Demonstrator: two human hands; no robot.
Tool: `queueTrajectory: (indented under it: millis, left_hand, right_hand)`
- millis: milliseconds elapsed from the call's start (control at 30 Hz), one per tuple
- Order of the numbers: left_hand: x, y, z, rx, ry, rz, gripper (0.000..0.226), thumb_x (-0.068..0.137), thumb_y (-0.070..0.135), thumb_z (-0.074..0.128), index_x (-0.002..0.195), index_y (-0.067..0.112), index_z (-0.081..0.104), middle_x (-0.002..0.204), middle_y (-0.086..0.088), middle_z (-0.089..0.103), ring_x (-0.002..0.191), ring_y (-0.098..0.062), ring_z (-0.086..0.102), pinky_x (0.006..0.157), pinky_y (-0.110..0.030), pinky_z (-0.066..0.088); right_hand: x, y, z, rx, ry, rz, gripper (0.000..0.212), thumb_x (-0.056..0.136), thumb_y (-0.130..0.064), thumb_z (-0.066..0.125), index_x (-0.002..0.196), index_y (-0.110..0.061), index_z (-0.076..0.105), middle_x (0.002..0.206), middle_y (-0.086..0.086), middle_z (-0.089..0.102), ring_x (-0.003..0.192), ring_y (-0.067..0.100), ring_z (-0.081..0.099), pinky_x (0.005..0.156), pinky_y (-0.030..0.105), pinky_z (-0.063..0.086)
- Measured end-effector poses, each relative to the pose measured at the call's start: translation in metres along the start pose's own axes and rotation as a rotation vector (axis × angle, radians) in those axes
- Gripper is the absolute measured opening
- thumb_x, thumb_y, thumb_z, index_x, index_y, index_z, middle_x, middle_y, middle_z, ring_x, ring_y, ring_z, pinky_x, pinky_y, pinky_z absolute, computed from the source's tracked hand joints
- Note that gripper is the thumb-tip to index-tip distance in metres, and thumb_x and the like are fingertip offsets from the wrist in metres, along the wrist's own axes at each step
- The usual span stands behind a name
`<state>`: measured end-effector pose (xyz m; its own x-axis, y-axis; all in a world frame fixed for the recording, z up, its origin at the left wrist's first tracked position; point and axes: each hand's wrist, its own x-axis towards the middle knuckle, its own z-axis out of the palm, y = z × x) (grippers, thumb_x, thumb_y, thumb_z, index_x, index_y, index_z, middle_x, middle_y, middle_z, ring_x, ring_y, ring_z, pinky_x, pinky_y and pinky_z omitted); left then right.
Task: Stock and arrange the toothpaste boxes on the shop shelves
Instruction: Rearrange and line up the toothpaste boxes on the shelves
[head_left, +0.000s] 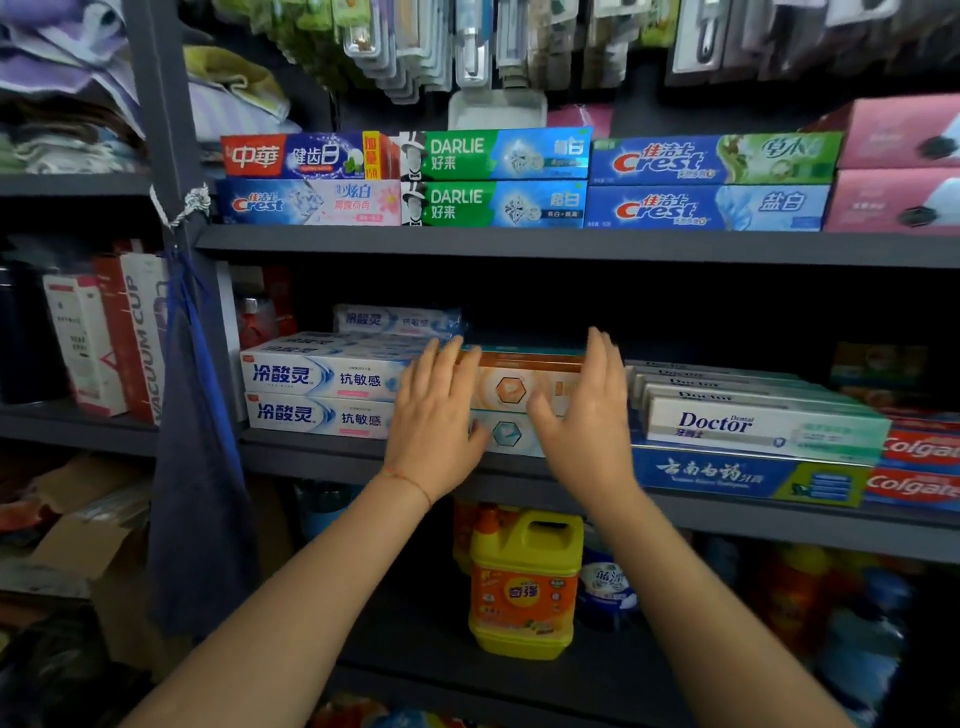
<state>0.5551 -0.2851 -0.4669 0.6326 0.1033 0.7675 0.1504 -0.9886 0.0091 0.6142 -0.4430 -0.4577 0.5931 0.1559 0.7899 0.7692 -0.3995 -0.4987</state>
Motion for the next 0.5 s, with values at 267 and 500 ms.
queueTrajectory:
  millis: [267, 500]
  left_hand:
    - [0.02, 0.011, 0.011, 0.119, -0.11, 0.083, 0.09, 0.081, 0.051, 0.069, 0.154, 0.02, 0.026, 0.154, -0.003, 0.035, 0.142, -0.028, 0.028, 0.119, -0.048, 0.018]
    - [0.017, 0.011, 0.012, 0.069, -0.058, 0.085, 0.081, 0.082, 0.043, 0.069, 0.15, 0.017, 0.033, 0.15, -0.004, 0.041, 0.141, -0.026, 0.031, 0.121, -0.046, 0.017]
  right_hand:
    - [-0.025, 0.01, 0.012, 0.312, -0.064, 0.422, 0.092, 0.09, -0.017, 0.062, 0.156, -0.008, -0.001, 0.162, 0.007, 0.012, 0.15, 0.023, 0.008, 0.123, 0.036, 0.012]
    - [-0.011, 0.018, 0.014, 0.462, -0.038, 0.596, 0.066, 0.082, -0.027, 0.063, 0.139, -0.011, 0.035, 0.122, 0.005, 0.06, 0.106, 0.018, 0.063, 0.086, 0.043, 0.058]
